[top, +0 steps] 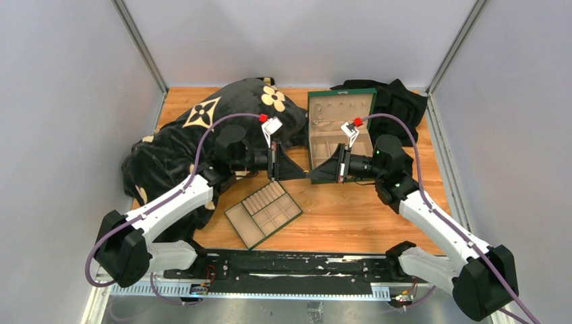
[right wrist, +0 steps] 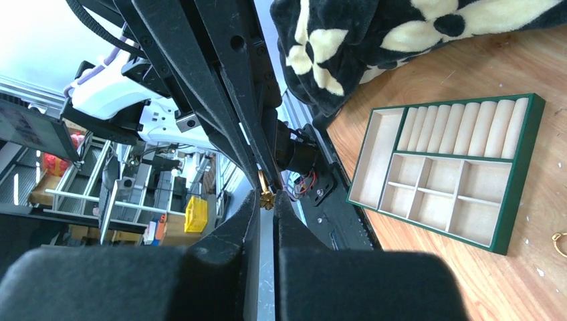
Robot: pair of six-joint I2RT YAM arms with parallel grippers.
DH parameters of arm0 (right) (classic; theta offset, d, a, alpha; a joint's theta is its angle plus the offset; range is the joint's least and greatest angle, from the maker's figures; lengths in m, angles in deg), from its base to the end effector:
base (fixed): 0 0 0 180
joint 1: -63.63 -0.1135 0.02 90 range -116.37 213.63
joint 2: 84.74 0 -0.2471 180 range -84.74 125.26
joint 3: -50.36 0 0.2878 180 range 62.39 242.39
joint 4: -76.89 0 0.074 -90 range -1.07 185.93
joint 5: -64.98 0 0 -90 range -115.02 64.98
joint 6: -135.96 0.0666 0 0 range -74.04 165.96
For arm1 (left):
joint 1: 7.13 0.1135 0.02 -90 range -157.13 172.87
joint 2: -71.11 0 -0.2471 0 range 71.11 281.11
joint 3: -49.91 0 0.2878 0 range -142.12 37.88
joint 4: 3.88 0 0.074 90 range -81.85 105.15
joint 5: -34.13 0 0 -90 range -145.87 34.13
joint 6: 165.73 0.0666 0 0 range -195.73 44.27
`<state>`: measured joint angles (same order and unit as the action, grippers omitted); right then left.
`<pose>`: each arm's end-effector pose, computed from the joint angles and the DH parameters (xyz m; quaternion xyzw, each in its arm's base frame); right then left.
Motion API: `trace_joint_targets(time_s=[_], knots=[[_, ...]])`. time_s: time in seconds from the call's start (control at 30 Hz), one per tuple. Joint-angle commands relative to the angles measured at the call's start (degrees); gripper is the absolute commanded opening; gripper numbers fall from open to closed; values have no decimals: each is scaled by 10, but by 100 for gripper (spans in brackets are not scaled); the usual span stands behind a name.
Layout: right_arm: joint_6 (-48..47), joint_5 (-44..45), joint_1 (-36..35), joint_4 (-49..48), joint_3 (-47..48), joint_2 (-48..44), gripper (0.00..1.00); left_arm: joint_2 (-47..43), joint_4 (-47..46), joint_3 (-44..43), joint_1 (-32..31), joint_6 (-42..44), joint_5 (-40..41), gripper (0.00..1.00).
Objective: Organize the mixed jewelry
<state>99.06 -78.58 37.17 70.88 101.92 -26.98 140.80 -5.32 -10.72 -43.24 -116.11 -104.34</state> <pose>0.2338 0.1762 0.2910 -0.1638 0.6886 0.6485 0.2801 0.2417 -0.2380 0.2843 0.2446 0.6958 -0.6143 0.2804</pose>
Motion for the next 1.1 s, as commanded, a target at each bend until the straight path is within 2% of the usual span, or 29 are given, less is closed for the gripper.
trace_joint_targets(time_s=[0.0, 0.03, 0.1, 0.13, 0.17, 0.2, 0.23, 0.3, 0.4, 0.53, 0.63, 0.77, 0.87, 0.93, 0.97, 1.07], knots=[[-6, -1, 8, -4, -3, -5, 0, 1, -10, -6, 3, -6, -9, 0], [-17, 2, 7, 10, 2, -8, 0, 3, -11, -6, 2, -10, -6, 0], [-42, 15, 8, 48, 12, -14, 0, 6, -8, -7, 3, -12, -1, 11], [-55, 25, 8, 76, 18, -18, 0, 8, -1, -8, 3, -11, 2, 24], [-72, 31, 8, 93, 26, -21, 0, 11, 6, -10, 4, -9, 3, 30], [-87, 41, 8, 116, 34, -24, 0, 13, 19, -13, 4, -4, 5, 41], [-101, 52, 8, 139, 41, -28, 0, 14, 27, -16, 5, 0, 7, 45], [-120, 71, 8, 174, 52, -34, 0, 12, 61, -22, 5, 17, 14, 59], [-140, 101, 8, 221, 65, -41, 0, 0, 126, -33, 6, 59, 35, 68], [-161, 138, 8, 268, 81, -43, 0, -32, 215, -34, 11, 103, 71, 74], [-178, 163, 8, 295, 94, -39, 0, -63, 279, -26, 14, 153, 91, 75], [-221, 211, -2, 358, 133, -19, 0, -102, 361, 4, 23, 200, 168, 76], [-276, 310, -65, 452, 197, 25, 0, -126, 382, 28, 49, 174, 271, 75], [-301, 387, -120, 517, 255, 69, 0, -144, 402, 33, 63, 156, 369, 75], [-314, 441, -149, 540, 277, 92, 0, -153, 413, 35, 64, 150, 411, 74], [-313, 523, -208, 576, 326, 169, 0, -182, 447, 35, 65, 127, 519, 74]])
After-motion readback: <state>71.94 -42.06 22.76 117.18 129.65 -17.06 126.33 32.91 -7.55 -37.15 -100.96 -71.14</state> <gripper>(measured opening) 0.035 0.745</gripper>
